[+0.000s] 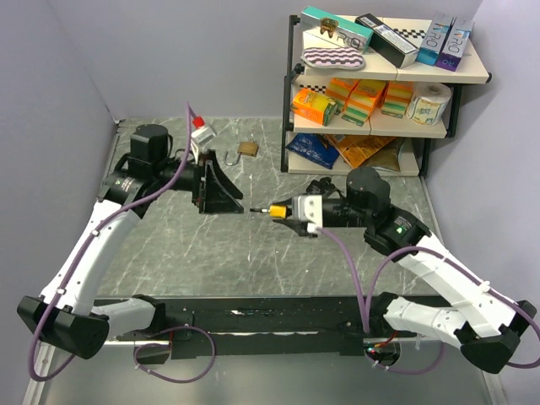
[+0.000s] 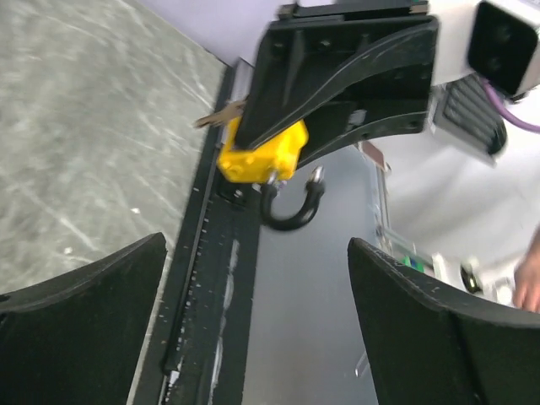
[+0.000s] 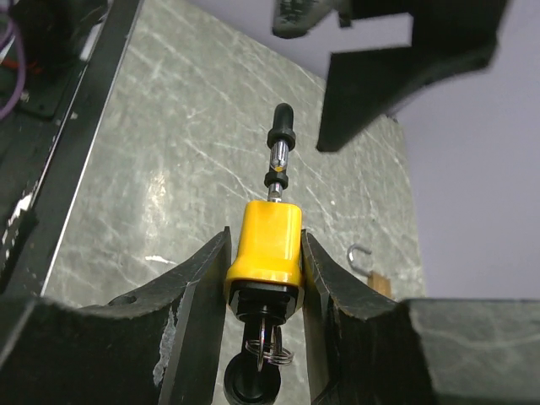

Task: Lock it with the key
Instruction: Lock the lock.

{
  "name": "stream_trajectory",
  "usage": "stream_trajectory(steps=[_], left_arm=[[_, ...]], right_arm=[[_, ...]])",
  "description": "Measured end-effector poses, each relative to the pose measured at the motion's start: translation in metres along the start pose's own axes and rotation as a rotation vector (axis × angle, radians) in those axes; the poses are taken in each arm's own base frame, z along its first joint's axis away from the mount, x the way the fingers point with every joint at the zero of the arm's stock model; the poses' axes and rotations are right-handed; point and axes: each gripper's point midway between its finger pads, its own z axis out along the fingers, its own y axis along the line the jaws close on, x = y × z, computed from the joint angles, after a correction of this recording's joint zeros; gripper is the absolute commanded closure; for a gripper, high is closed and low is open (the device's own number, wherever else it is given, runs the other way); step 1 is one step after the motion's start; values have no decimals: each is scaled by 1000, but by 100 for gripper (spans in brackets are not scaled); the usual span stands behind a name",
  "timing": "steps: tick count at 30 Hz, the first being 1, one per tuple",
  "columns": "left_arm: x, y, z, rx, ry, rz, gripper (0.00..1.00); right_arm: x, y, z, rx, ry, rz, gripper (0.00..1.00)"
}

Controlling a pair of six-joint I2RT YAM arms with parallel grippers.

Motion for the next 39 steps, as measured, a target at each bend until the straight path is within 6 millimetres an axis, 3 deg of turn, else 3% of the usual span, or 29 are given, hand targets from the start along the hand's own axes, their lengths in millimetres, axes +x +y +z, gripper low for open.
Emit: stream_trajectory(steps=[6,12,20,22,23,27,32,39], left_arm=[[19,-17,18,80,68,8,25],[37,-13,28,100,116,-40,31],[51,-20,37,139,160,-54,37],[54,-21,38,140,167,-45,44],[55,-21,39,137,171,-40,54],[59,-16,40,118,180,-26,67],[60,-13,41,89,176,20,71],[52,-23,35,21,86,239,61]], right_arm=[[-1,16,-2,-28,1,-131,100],[5,32,-1,-48,10,-228,100],[8,33,3,-36,26,-303,100],[8,32,4,-30,26,-310,100],[8,31,4,-26,28,-311,100],[10,31,3,-24,37,-300,100],[12,34,2,-28,49,-247,100],[-1,29,4,-8,16,-147,100]])
